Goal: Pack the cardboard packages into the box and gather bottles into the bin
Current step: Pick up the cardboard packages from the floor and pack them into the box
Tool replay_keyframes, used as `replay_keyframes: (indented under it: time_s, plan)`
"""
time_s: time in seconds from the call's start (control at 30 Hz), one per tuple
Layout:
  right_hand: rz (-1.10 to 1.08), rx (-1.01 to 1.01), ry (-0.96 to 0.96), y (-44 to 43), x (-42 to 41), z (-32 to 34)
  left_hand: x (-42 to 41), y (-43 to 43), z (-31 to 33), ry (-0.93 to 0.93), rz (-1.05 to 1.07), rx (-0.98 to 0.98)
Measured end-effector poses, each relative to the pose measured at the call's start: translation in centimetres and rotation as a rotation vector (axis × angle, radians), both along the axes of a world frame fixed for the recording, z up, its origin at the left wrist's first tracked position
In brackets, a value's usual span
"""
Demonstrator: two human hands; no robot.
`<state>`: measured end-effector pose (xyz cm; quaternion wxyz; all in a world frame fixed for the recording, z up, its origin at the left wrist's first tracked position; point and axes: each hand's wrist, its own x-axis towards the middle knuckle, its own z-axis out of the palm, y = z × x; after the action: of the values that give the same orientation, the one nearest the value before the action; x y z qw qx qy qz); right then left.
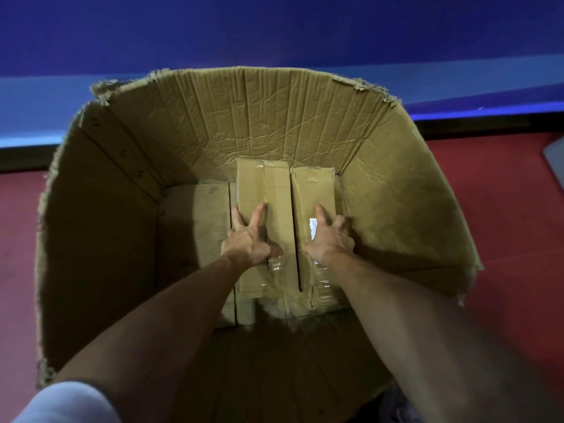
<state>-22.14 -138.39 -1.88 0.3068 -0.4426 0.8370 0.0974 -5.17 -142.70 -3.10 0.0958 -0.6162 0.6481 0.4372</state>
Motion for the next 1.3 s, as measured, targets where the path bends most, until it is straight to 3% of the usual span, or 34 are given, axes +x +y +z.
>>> replay_keyframes:
  time_s: [0.47,0.77,0.9,1.07,1.3]
  plan:
    - [-0.037,0.044,-0.058,0.2,0.2,-0.8,1.2,0.6,-1.6,0.175,0.301,0.22]
    - [0.011,-0.019,0.003,0.9,-1.3,0.2,0.1,0.7,-0.9,0.11,0.173,0.174]
    - [-0.023,0.034,-0.06,0.9,-1.4,0.5,0.4,1.1,-0.4,0.143,0.149,0.19]
    - [0.006,0.039,-0.053,1.5,-0.3,1.9,0.1,1.8,1.5,0.0,0.068,0.134]
    - [0.137,-0.062,0.051,0.4,-0.6,7.4,0.9,1.5,6.8,-0.128,-0.143,-0.181]
